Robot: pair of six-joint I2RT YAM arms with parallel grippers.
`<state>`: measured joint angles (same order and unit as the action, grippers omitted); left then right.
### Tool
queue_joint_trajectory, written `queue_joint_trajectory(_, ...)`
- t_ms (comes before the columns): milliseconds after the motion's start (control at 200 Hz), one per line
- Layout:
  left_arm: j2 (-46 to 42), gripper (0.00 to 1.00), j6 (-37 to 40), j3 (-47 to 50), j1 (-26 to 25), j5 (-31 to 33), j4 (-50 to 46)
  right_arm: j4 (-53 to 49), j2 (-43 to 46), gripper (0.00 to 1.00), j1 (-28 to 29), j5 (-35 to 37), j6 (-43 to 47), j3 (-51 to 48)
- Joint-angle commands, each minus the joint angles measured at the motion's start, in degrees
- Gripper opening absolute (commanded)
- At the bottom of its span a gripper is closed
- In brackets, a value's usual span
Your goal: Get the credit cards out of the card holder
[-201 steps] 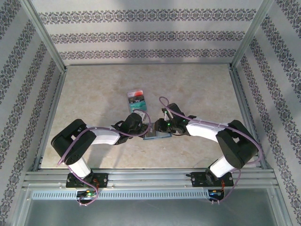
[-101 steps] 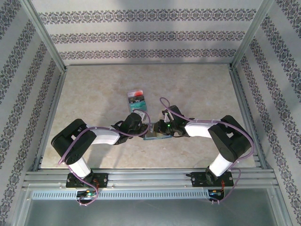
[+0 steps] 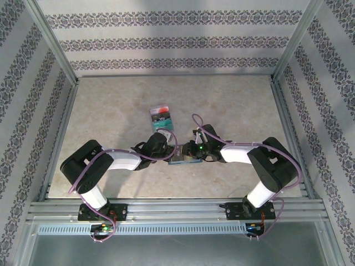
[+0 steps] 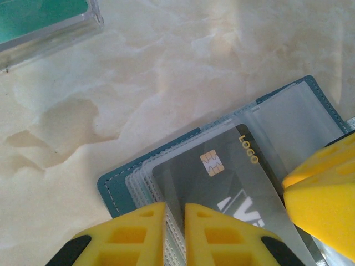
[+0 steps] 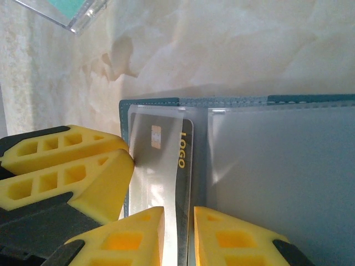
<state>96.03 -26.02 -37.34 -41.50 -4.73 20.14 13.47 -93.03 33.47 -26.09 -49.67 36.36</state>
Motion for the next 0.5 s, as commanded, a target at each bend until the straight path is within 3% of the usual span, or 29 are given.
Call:
queue_joint_trajectory(0,-0.02,0.15,-0.18,1.15,0.45,-0.89,-2.21,2.48,2.33,0.22,-0.43,-1.51,-0.65,-0.41)
queue_joint_trajectory(495,-0.34,0.15,-0.41,1.74,0.45,-0.85,-2.13,4.36,1.45,0.24,-0.25,-1.23,-2.33,-1.36)
